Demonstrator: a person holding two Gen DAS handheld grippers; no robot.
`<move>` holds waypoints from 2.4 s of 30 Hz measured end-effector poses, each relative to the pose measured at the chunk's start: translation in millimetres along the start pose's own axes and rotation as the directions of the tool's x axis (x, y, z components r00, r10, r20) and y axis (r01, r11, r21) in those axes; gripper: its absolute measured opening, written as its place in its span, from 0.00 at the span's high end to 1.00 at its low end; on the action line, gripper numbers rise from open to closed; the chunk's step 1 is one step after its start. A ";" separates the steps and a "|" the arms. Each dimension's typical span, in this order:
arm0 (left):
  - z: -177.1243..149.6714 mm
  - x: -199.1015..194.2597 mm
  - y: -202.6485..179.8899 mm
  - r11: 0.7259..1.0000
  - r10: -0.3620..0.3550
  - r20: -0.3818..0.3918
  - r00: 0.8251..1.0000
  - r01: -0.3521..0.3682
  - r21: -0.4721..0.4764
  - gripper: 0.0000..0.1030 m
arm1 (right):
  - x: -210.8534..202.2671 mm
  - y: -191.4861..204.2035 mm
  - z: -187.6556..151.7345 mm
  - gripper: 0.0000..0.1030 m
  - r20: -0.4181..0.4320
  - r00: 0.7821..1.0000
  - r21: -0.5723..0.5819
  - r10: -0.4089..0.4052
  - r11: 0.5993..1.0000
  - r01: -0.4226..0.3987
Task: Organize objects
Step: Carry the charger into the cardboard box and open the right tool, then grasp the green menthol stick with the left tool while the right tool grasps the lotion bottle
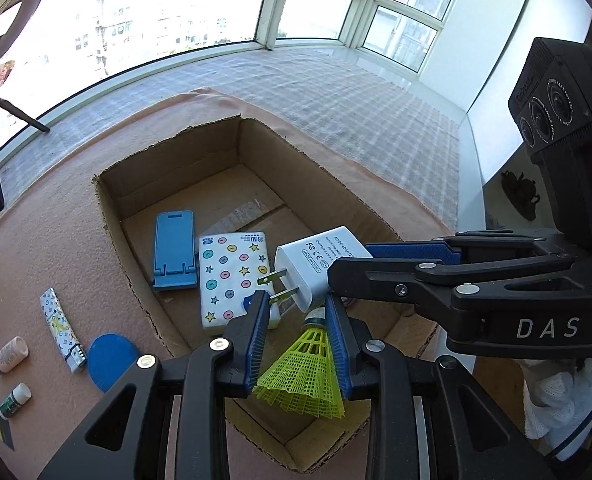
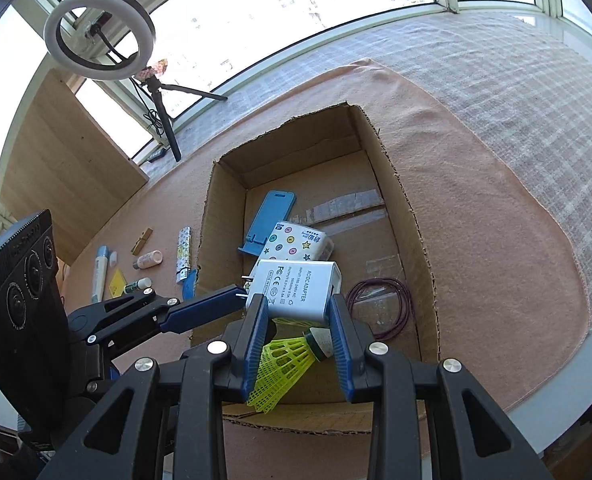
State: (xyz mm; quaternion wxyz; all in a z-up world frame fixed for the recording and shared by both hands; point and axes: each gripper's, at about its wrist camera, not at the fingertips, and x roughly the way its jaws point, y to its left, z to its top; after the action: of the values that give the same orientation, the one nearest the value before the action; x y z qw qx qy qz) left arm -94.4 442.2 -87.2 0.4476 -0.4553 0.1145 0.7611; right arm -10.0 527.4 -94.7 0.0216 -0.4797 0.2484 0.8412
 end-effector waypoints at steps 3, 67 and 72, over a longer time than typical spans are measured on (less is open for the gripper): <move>1.9 1.4 -0.3 1.000 -0.004 -0.003 1.000 0.004 -0.006 0.69 | -0.4 -2.7 1.3 0.72 -0.002 1.000 -0.005 0.002 1.000 -0.002; -103.1 -90.7 261.8 0.965 0.191 -0.137 0.972 -0.212 -0.155 0.44 | 195.1 246.1 48.0 0.68 -0.360 0.933 -0.459 -0.013 0.873 -0.165; -100.6 -80.7 267.1 0.966 0.184 -0.137 0.973 -0.205 -0.159 0.44 | 209.9 253.5 45.6 0.68 -0.383 0.923 -0.485 -0.026 0.856 -0.177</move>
State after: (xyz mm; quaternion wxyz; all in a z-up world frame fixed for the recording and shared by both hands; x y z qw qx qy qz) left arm -229.9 184.0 -141.6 0.3217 -0.5243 0.1195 0.7793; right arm -229.1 283.0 -146.7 -0.1881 -0.6100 0.0349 0.7690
